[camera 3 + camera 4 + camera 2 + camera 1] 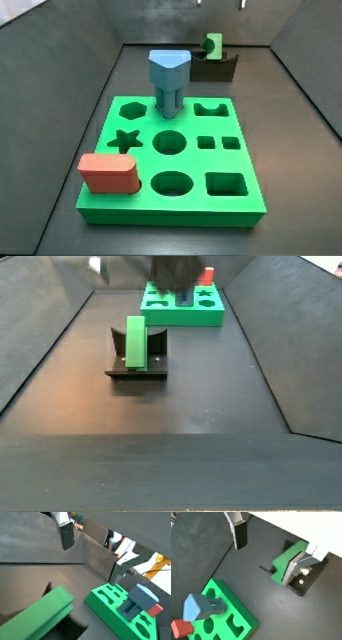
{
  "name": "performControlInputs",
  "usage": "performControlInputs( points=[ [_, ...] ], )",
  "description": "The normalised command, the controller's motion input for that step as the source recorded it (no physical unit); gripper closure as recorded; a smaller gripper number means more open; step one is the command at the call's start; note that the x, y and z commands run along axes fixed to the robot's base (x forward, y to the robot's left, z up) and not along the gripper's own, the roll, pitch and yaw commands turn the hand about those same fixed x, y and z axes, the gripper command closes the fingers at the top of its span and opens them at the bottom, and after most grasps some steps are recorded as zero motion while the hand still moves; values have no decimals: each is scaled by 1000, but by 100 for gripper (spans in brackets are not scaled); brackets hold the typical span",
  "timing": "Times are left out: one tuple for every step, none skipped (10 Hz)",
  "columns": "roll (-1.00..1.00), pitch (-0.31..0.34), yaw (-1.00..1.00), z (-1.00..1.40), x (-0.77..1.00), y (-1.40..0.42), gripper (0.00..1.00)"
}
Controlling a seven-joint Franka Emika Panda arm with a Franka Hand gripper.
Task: Pick up the arch object. Move up. Place the arch object on the fixture. Regrasp the arch object. Move to above the board. Insert the arch object.
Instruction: Regrasp the arch object.
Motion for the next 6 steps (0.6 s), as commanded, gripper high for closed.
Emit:
performControlInputs(
  points=[
    [1000, 28, 15, 337, -78, -649, 0],
    [1000, 26, 15, 123, -52, -472, 0],
    [1000, 23, 15, 35, -26, -216, 0],
    [1000, 22, 15, 31, -33, -10, 0],
    [1000, 19, 16, 18, -31, -4, 0],
    [1000, 14, 16, 6, -28, -35, 0]
  ],
)
